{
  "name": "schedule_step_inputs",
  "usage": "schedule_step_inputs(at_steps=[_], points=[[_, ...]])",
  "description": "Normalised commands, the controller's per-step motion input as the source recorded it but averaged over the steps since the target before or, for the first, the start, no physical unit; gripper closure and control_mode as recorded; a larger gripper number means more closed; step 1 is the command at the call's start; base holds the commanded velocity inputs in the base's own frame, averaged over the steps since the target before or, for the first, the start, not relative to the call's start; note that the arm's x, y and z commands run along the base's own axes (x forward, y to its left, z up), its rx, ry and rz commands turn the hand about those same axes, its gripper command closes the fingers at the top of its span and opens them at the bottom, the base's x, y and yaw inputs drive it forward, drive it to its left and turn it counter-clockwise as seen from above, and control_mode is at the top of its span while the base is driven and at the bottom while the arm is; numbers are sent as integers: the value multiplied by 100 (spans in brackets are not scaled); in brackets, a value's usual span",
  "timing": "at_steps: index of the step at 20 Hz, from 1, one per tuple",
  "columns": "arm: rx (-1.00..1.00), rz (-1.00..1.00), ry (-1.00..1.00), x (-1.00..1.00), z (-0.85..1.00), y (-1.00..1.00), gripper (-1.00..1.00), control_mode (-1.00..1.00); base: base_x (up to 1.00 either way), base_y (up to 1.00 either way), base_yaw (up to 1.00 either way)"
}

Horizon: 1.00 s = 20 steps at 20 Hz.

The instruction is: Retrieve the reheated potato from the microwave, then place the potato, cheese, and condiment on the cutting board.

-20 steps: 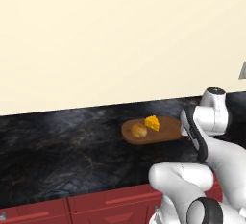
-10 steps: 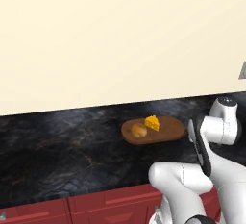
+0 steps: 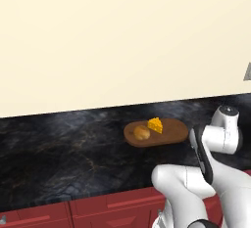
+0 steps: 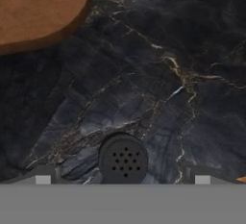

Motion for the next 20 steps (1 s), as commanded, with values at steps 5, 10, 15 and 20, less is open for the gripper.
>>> schedule_step_inputs(at_steps=[5, 10, 15, 20], points=[[0, -2, 5, 1, -17, -9, -100, -100, 0, 0, 0], [0, 0, 8, 12, -10, 0, -100, -100, 0, 0, 0], [0, 0, 8, 6, -10, -6, -100, -100, 0, 0, 0], [0, 0, 4, 1, -9, -8, 100, -100, 0, 0, 0]])
